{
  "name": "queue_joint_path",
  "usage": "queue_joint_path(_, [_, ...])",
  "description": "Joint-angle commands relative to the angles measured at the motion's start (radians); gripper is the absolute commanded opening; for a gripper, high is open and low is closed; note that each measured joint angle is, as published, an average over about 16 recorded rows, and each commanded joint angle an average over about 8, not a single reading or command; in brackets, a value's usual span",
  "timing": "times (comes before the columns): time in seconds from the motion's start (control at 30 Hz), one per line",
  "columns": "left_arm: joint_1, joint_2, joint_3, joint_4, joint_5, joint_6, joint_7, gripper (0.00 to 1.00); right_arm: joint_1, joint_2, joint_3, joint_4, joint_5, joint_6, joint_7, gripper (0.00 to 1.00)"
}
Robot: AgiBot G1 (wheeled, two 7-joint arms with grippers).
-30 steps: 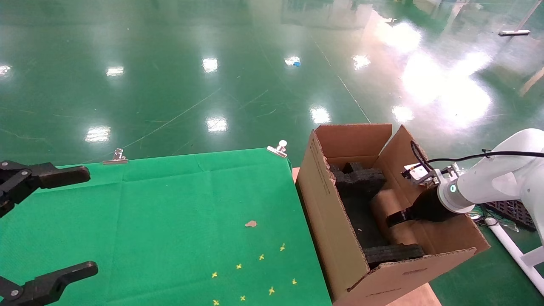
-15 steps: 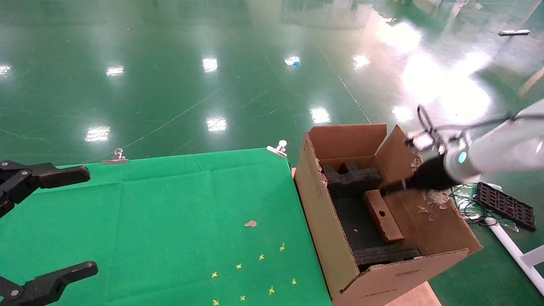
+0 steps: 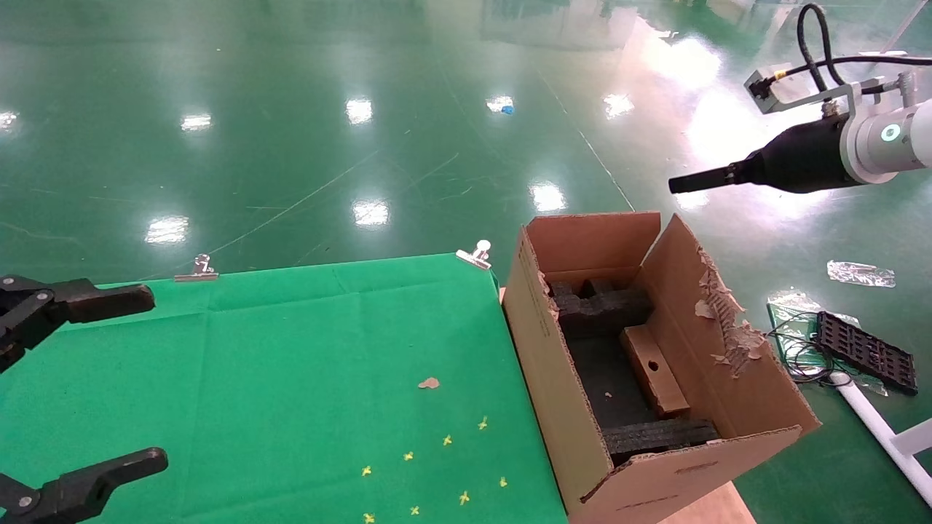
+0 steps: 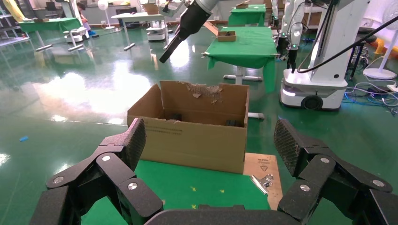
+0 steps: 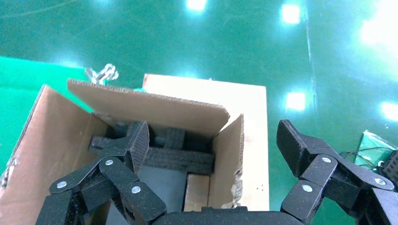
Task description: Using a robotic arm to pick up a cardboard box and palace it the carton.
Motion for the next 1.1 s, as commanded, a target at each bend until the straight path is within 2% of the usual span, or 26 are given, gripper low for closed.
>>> queue_joint_path(0.03, [0.000, 0.000, 0.000, 0.000, 0.000, 0.000, 0.000, 1.00, 0.020, 0.008, 0.002, 0.000, 0.005, 0.013, -0.013, 1.00])
queue_joint_path(0.2, [0.000, 0.000, 0.000, 0.001, 0.000, 0.000, 0.000, 1.00, -0.033, 0.020, 0.074, 0.068, 0.030, -0.005, -0.038, 1.00])
queue_joint_path(1.1, [-0.001, 0.000, 0.002, 0.001, -0.001, 0.000, 0.001, 1.00, -0.488, 0.096, 0.629, 0.605, 0.214, -0.197, -0.223, 1.00])
